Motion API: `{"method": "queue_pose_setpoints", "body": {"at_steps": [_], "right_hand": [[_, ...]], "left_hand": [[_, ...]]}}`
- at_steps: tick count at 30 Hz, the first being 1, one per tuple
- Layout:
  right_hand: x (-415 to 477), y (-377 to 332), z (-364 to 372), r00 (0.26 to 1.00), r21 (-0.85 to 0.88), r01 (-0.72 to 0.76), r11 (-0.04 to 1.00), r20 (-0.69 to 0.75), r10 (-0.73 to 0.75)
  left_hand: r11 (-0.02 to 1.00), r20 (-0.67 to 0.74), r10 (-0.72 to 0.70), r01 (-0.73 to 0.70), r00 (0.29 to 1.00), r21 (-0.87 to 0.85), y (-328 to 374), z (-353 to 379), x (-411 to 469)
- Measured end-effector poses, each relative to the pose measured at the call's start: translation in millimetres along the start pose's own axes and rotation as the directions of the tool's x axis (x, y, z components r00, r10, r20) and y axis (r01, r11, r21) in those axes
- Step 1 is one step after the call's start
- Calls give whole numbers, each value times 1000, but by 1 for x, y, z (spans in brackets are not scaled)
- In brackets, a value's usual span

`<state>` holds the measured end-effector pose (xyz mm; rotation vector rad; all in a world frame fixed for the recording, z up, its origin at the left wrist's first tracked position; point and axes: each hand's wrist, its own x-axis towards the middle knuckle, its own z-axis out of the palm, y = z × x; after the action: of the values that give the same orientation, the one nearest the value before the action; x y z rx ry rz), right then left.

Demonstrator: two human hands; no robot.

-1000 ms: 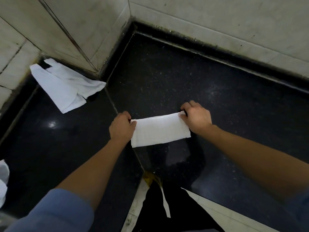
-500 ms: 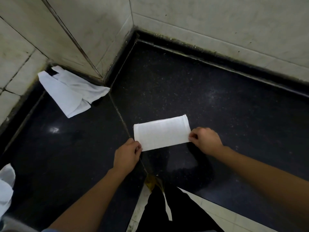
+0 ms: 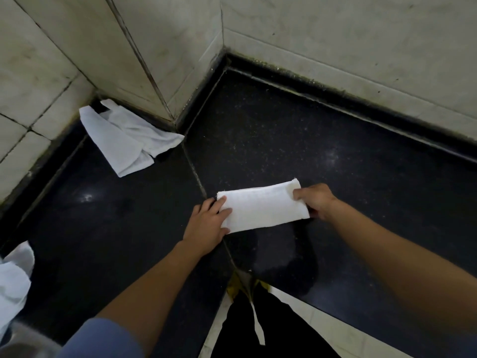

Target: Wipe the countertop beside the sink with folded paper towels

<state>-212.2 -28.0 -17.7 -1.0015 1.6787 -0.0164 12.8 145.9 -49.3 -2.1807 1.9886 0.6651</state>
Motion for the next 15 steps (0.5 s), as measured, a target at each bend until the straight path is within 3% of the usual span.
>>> {"method": "queue_pose_setpoints", "body": {"at_steps": [3,7,10,15], "right_hand": [[-11,-9,7,991,-38,132,990,29,-131],[-23,-22,52,935,-246,354,902,93,-341],[-34,-26,99,913,-384,408,828,199,-357],[-34,-22,151,900,-493,436,753,239,-364]], "left_hand": [[998,-79,-7,2,997,-62,-3,1,-5],[983,-197,-119,88,973,-159,-18,2,-25],[969,-219,-189,147,957,-196,-31,3,-39],[958,-230,-234,184,944,-221,-40,3,-56]]}}
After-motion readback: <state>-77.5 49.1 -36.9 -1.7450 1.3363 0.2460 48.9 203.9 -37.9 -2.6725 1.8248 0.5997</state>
